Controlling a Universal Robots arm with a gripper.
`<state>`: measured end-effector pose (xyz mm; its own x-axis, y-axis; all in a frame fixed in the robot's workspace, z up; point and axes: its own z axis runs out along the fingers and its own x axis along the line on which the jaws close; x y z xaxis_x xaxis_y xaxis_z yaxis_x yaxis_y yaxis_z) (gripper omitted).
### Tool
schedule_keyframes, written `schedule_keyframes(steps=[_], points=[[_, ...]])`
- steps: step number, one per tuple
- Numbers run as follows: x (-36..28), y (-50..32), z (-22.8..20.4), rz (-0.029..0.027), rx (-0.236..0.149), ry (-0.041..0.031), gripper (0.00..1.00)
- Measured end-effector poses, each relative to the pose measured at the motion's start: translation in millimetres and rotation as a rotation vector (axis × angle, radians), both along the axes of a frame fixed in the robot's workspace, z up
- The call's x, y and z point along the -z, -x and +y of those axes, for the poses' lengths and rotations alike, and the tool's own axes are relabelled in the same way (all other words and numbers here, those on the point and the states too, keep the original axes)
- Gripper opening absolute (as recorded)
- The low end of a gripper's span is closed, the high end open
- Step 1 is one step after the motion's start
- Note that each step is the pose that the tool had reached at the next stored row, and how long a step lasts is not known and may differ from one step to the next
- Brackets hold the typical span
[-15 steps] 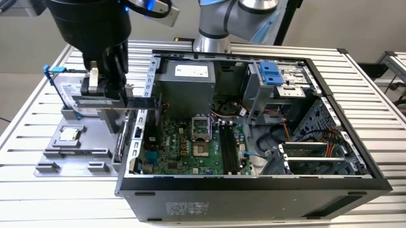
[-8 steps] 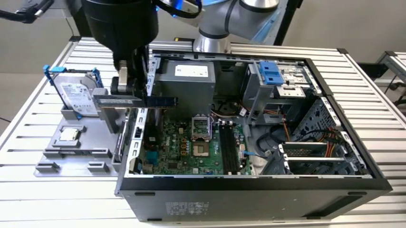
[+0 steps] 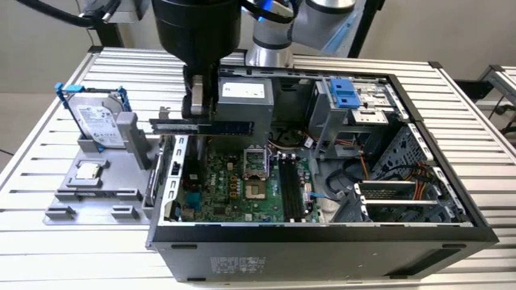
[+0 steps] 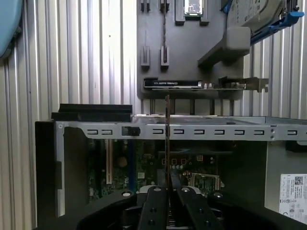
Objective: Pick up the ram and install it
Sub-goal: 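Pick up the ram and move it above insertion slot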
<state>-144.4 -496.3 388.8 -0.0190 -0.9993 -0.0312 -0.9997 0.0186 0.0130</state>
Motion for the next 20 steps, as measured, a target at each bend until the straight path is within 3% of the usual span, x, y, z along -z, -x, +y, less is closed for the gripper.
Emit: schedule_keyframes(steps=[9,20], points=[[0.0,-40.4,7.8,0.0,0.0,0.0,0.0],[0.0,-90.5,11.4,0.0001,0.0,0.0001,0.0]])
